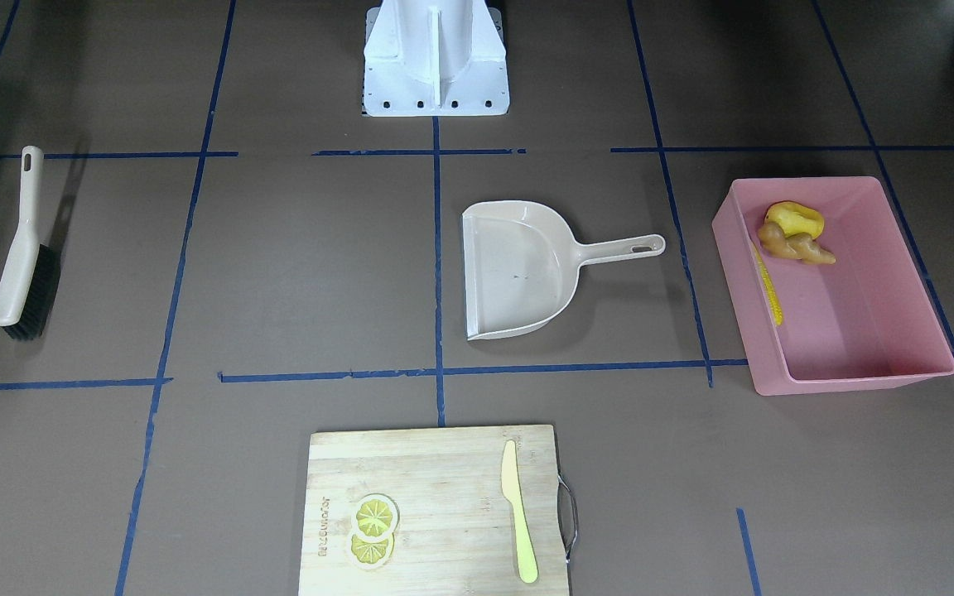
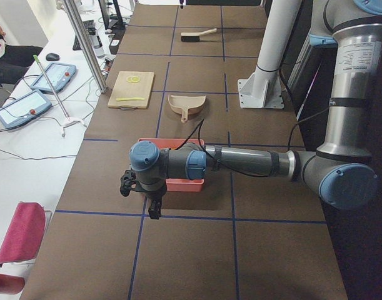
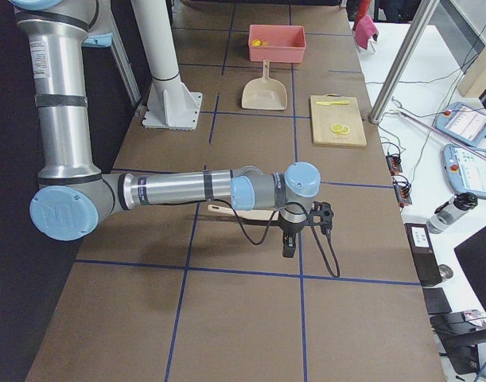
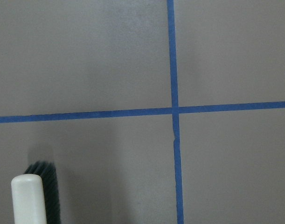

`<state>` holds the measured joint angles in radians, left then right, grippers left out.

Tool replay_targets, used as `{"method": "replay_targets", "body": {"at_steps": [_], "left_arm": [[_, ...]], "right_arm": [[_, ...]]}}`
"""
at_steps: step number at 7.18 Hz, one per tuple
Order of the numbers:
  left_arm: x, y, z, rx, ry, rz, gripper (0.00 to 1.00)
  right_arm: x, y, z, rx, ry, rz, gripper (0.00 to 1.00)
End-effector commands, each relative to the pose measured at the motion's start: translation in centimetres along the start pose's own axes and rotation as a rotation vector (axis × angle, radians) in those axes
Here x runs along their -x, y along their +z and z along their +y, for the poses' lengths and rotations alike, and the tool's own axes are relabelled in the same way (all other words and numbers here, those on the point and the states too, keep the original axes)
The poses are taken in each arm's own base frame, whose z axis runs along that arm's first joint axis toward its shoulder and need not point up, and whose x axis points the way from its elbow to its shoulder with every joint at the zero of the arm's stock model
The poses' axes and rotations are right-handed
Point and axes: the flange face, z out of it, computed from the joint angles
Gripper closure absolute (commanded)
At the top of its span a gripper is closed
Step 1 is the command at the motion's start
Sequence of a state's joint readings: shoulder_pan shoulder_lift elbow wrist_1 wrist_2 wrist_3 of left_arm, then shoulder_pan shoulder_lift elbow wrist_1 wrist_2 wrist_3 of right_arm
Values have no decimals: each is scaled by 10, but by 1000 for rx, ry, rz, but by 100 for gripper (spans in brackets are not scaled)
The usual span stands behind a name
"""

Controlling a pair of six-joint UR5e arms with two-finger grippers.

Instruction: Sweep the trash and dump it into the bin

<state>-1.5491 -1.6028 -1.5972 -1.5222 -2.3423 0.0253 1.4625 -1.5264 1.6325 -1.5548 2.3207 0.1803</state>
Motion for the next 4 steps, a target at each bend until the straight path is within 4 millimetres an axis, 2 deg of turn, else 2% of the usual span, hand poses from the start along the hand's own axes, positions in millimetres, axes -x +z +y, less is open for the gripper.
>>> {"method": "replay_targets", "body": {"at_steps": [1,4], "left_arm": [[0,0,2,-5,9,-6,0],[-10,6,-2,6,29,1,0]], "right_arm": [[0,2,2,2,-3,-8,0],[2,0,4,2,-4,-10,0]]}}
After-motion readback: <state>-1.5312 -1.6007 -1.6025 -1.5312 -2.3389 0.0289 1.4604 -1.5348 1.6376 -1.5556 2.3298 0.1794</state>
